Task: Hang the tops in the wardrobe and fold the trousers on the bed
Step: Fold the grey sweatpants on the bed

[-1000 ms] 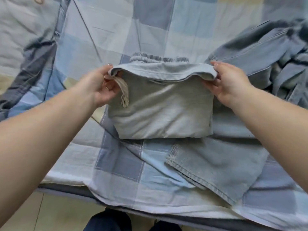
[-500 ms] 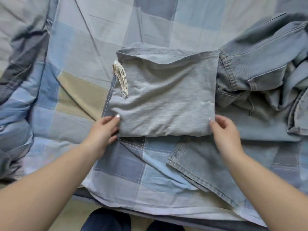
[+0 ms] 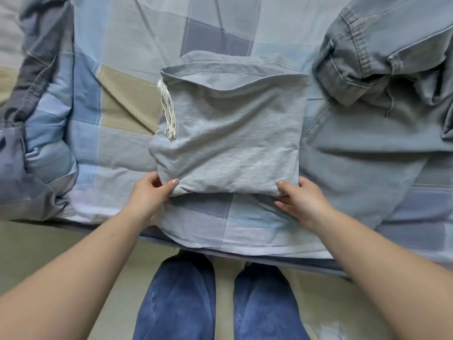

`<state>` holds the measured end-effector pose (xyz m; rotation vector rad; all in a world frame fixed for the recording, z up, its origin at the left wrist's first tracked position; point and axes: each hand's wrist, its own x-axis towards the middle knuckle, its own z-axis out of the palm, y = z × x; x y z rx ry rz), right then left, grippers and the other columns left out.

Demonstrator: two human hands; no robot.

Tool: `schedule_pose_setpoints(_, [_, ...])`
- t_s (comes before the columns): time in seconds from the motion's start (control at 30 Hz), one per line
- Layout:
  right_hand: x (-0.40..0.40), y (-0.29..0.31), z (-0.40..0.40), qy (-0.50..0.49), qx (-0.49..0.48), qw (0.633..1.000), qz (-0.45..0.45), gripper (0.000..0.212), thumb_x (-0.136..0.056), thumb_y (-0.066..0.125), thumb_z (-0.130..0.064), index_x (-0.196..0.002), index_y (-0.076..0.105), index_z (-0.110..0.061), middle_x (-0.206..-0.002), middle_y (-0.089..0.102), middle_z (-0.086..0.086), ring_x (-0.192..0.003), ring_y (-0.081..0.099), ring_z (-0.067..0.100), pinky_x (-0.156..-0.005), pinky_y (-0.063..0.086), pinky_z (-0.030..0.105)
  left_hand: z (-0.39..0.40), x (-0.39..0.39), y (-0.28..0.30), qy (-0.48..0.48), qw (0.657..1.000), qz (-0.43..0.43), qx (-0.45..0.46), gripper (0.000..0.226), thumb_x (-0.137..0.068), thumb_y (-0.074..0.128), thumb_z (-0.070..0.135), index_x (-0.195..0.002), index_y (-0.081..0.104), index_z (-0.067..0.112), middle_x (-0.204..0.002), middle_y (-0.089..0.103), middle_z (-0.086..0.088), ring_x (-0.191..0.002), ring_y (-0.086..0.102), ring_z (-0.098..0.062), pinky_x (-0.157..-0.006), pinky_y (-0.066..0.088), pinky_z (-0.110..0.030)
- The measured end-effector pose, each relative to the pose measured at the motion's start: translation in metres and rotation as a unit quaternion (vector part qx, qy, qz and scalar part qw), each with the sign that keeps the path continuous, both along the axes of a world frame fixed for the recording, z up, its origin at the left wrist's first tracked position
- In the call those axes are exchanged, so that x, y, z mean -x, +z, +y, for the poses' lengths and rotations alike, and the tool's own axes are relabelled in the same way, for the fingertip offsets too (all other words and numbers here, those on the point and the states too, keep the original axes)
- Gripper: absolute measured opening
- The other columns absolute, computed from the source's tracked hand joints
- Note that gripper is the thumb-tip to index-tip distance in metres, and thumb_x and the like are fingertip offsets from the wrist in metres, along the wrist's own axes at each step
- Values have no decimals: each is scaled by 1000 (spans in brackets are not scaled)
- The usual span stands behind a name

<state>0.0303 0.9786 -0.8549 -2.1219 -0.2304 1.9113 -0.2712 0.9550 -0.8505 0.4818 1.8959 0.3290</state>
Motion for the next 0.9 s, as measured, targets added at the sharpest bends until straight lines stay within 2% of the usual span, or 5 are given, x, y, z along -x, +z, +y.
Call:
schedule_pose_setpoints(0.27, [13, 4, -108, 38, 101, 994, 6, 19, -89, 64, -19, -107, 58, -16, -112, 65, 5, -100, 65, 20, -59, 52, 20, -121, 15, 17, -31, 994, 13, 99, 12, -89, 65, 17, -100, 65, 11, -85, 66, -1, -70, 53, -13, -63, 43, -27])
schedule_pose_setpoints(0.43, [14, 8, -117, 90, 74, 993, -34, 18, -90, 64, -20, -104, 56, -13, -111, 63, 7, -101, 63, 22, -68, 57, 29, -136, 13, 13, -10, 996, 19, 91, 17, -88, 66, 18, -104, 64, 12, -94, 67, -1, -82, 58, -17, -75, 46, -31])
schedule_pose_setpoints(0.57, [8, 16, -97, 326, -5, 922, -209, 24, -88, 62, -37, -95, 56, -15, -94, 62, 2, -91, 60, 24, -75, 48, 36, -118, 16, 16, -7, 994, 108, 16, 30, -84, 71, 24, -106, 59, 10, -102, 63, -2, -93, 59, -17, -82, 45, -30])
schedule_pose_setpoints(0.63, [11, 26, -79, 301, -101, 908, -274, 20, -88, 61, -36, -92, 55, -17, -86, 61, -3, -83, 57, 19, -69, 40, 32, -100, 20, 21, 11, 987, 152, -53, 31, -85, 69, 26, -111, 55, 16, -107, 59, -2, -96, 56, -14, -85, 44, -28])
schedule_pose_setpoints(0.9, [70, 33, 18, 439, -282, 833, -187, 47, -90, 57, -23, -134, 43, -31, -79, 59, -10, -84, 57, 16, -73, 39, 26, 9, 17, 28, -289, 913, 195, -214, 51, -89, 62, 19, -137, 47, 24, -92, 57, 6, -81, 52, -12, -79, 42, -27])
